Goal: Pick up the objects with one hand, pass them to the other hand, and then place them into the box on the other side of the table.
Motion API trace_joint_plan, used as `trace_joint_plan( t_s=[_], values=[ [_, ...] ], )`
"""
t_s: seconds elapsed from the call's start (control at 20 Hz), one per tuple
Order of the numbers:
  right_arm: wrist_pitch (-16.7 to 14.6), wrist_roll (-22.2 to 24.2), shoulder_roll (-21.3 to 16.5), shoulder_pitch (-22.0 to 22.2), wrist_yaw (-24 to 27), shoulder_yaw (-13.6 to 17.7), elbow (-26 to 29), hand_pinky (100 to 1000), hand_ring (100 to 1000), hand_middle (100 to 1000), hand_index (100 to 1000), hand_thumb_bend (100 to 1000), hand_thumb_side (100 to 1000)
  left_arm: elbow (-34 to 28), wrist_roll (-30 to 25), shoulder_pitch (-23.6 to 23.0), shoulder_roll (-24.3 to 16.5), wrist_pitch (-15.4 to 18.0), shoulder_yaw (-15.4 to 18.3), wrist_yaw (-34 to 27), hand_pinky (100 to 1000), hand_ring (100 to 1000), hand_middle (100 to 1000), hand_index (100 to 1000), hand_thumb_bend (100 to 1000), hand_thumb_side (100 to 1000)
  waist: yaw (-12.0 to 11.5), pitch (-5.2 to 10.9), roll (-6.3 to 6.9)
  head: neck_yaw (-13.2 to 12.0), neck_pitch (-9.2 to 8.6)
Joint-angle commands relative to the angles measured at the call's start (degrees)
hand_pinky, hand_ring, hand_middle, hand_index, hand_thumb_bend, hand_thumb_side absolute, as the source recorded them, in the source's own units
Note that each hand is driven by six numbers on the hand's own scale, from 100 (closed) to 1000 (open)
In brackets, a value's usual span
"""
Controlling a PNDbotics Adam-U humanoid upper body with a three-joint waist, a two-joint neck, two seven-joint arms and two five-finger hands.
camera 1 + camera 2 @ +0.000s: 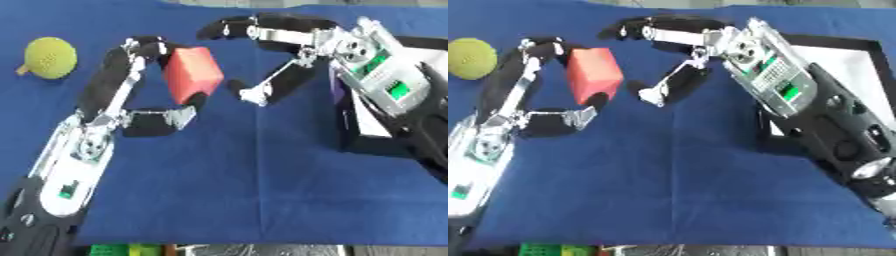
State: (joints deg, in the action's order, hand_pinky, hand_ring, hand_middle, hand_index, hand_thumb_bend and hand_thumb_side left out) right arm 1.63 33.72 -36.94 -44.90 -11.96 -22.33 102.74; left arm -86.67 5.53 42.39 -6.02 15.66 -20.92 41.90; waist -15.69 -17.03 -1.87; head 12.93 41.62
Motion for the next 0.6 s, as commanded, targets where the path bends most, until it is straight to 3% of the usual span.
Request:
trace_joint_plan(
  t_s=[0.05, 0.6],
  values=[
    [0.56, 1.88, -0.38, -1.18, 1.49, 0.46, 0.34, 1000, 1000, 1000, 1000, 100, 212, 0.06, 0.56, 1.26, 0.34, 0.7, 0.03, 1.3, 710, 472, 451, 605, 100, 277, -0.09, 0.85, 0.05, 0.04, -0.46],
    [2.46, 2.06, 0.39, -1.51, 3.28, 0.56, 0.0, 1000, 1000, 1000, 1000, 100, 229, 1.31, 1.39, 1.66, 1.38, 1.66, -0.45, 2.55, 711, 471, 450, 606, 100, 282, -0.53, 0.58, -0.18, 0.02, -0.1]
  ],
)
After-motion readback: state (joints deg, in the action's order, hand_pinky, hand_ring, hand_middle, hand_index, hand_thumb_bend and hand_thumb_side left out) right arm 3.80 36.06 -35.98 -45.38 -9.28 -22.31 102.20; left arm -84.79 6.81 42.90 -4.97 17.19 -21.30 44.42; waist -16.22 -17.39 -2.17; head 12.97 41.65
